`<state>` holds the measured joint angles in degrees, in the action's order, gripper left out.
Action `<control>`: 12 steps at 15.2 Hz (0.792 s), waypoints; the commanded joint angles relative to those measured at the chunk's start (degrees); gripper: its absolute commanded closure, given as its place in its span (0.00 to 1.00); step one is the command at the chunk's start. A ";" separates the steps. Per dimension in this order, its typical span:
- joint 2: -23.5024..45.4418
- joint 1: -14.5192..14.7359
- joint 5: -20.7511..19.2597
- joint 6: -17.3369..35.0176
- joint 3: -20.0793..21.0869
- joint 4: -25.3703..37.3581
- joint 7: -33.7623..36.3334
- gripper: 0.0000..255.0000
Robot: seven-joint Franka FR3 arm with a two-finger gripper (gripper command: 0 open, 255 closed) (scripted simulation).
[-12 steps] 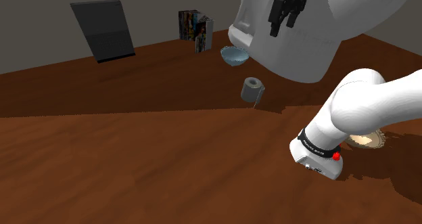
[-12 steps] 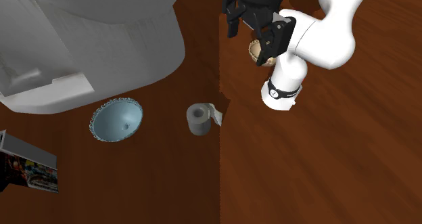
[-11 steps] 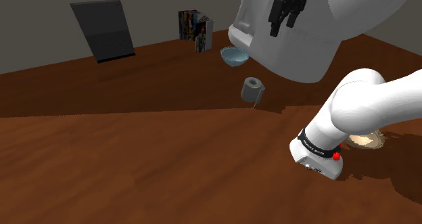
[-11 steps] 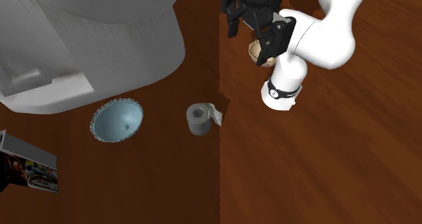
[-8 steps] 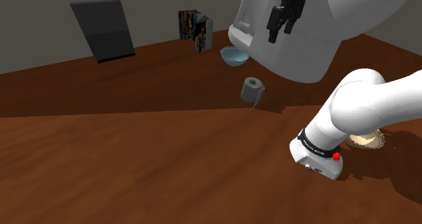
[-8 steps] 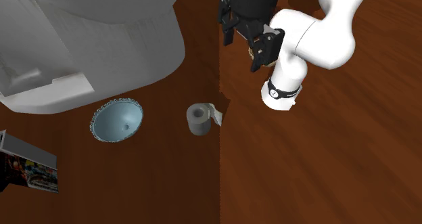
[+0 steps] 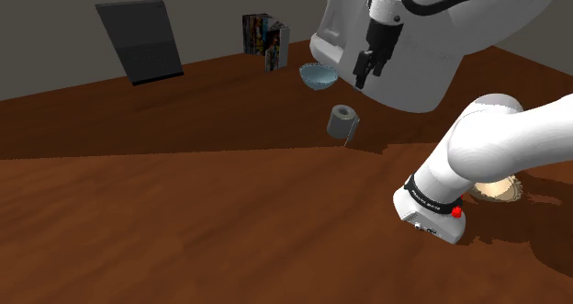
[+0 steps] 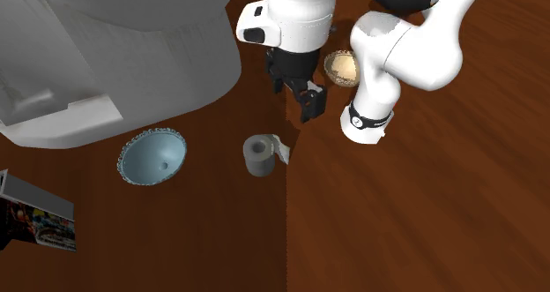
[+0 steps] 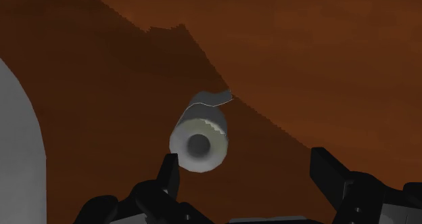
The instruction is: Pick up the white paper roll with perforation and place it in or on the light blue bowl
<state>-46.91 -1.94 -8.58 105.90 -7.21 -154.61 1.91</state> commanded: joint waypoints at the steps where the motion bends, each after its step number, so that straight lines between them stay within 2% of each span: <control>1: 1.36 -0.56 -1.03 4.16 -1.76 -2.39 -1.54 0.00; 6: 7.85 -1.82 -3.47 16.39 -6.24 -7.65 -5.04 0.00; 12: 21.18 -2.17 -5.02 33.10 -12.08 -10.58 -10.00 0.00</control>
<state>-27.82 -4.05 -13.39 136.18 -18.29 -164.72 -7.12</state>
